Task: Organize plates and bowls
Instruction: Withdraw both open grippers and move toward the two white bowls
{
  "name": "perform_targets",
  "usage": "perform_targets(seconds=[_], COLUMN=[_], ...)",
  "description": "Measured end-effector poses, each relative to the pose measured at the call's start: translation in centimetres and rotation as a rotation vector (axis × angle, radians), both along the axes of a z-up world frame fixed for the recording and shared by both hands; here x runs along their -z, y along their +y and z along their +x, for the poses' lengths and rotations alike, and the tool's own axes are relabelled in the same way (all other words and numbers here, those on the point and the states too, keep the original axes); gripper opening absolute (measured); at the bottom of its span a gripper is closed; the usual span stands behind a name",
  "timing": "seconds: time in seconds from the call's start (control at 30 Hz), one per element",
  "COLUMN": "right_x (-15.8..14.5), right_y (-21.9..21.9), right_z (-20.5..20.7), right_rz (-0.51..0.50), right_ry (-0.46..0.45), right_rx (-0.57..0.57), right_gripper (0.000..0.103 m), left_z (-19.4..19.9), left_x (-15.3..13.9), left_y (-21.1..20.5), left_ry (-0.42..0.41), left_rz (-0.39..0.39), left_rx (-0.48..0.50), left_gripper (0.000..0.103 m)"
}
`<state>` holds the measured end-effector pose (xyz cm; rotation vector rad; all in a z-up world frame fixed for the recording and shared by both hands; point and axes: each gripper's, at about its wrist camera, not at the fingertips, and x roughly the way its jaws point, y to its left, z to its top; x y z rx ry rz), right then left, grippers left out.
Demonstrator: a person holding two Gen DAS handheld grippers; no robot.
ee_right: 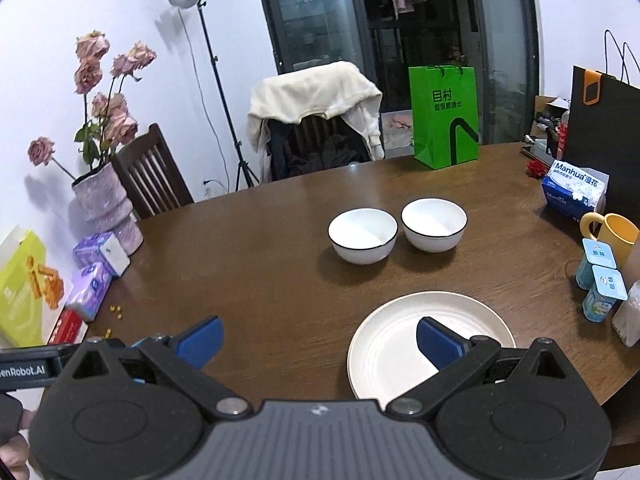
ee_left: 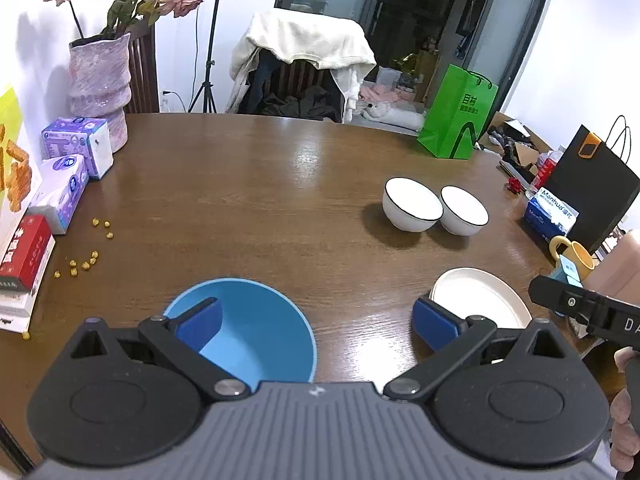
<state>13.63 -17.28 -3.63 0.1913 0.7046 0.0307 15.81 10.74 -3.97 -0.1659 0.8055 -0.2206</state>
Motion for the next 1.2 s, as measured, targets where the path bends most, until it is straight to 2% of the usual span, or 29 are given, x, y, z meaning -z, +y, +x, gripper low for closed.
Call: perform_targets(seconds=[0.33, 0.53, 0.73, 1.2], right_x=[0.4, 0.6, 0.4, 1.0], right_y=[1.1, 0.9, -0.8, -4.6], right_z=[0.3, 1.4, 3.0, 5.9], right_rz=[0.012, -0.002, -0.005, -0.022], right_ry=[0.018, 0.035, 0.038, 0.092], right_rx=[0.041, 0.015, -0.017, -0.06], right_gripper=[0.103, 0.103, 0.103, 0.103], left_z=[0.8, 1.4, 2.2, 4.5], left_x=[0.6, 0.9, 0.6, 1.2], left_y=[0.5, -0.6, -2.3, -6.4], left_ry=[0.007, 0.012, 0.009, 0.056], left_rz=[-0.004, -0.018, -0.021, -0.009], left_rx=[0.025, 0.006, -0.021, -0.051], left_gripper=[0.103, 0.103, 0.103, 0.103])
